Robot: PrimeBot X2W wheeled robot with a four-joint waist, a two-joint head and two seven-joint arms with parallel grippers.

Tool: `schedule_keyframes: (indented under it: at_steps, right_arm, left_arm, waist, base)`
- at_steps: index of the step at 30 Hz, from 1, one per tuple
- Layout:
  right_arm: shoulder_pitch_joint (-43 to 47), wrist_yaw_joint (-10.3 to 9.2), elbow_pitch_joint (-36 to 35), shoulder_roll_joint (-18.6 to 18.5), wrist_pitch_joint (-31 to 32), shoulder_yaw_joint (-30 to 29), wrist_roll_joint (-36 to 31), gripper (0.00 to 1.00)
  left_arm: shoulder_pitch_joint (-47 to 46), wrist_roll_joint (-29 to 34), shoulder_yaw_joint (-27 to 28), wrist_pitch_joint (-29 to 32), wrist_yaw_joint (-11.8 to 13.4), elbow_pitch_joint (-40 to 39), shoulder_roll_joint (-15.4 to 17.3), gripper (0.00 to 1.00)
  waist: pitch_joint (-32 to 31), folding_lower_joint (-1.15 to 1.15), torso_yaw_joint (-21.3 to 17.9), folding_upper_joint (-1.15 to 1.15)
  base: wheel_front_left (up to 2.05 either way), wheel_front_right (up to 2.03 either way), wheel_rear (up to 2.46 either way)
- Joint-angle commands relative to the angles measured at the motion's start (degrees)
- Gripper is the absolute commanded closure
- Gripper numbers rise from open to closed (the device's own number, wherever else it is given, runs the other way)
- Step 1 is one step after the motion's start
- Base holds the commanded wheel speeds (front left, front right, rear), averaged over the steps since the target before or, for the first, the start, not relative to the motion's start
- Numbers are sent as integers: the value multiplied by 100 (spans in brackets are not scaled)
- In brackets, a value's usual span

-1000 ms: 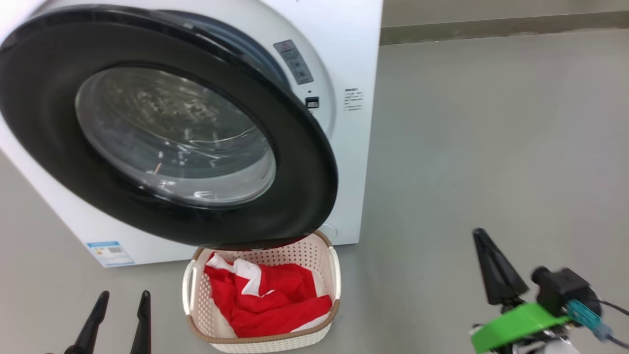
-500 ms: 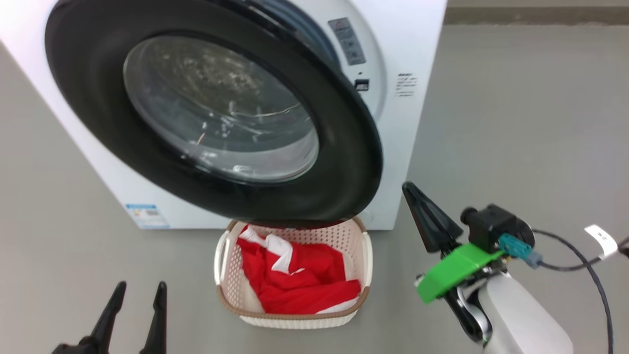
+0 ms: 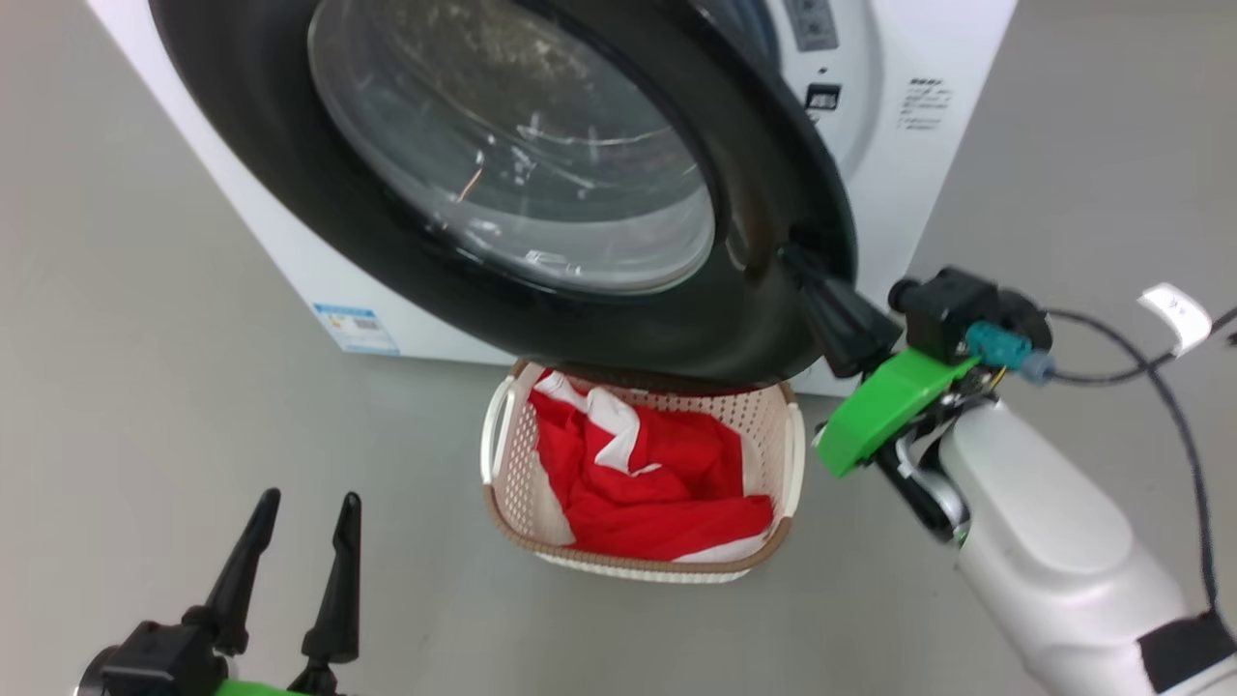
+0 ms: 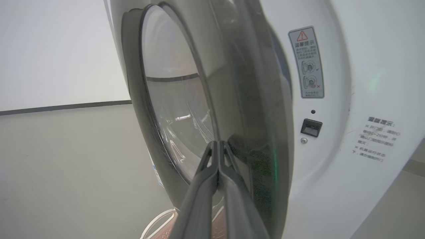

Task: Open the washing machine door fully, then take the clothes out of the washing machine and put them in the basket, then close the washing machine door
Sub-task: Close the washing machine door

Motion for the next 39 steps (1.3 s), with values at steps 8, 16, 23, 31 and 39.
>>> schedule_keyframes:
  at_steps: [8, 16, 23, 31, 39]
  right_arm:
    - [-720, 36, 114, -404, -36, 173, 268, 100]
    - [-1603, 36, 405, -754, -36, 477, 846, 100]
    - [-2518, 36, 839, -999, -36, 960, 1201, 100]
    - [-2919, 36, 1099, -1002, -36, 1079, 1285, 100]
    - [-2506, 36, 830, -815, -36, 1015, 1324, 89]
  left_arm:
    - [-359, -53, 63, -69, -32, -158, -77, 0]
    - [-606, -149, -108, -69, -32, -214, -188, 0]
    - [-886, -179, -286, -69, -32, -160, -213, 0]
    - [-949, -189, -287, -69, -32, -78, -230, 0]
    - [-969, -343, -154, -69, -32, -2, -212, 0]
  waist:
    - [552, 0, 295, 0]
    - [1000, 0, 379, 0]
    - [1310, 0, 465, 0]
    - [1316, 0, 411, 0]
    - [1018, 0, 132, 0]
  base:
    - [0, 0, 0]
    - [0, 0, 0]
    - [0, 0, 0]
    - [0, 0, 0]
    - [0, 0, 0]
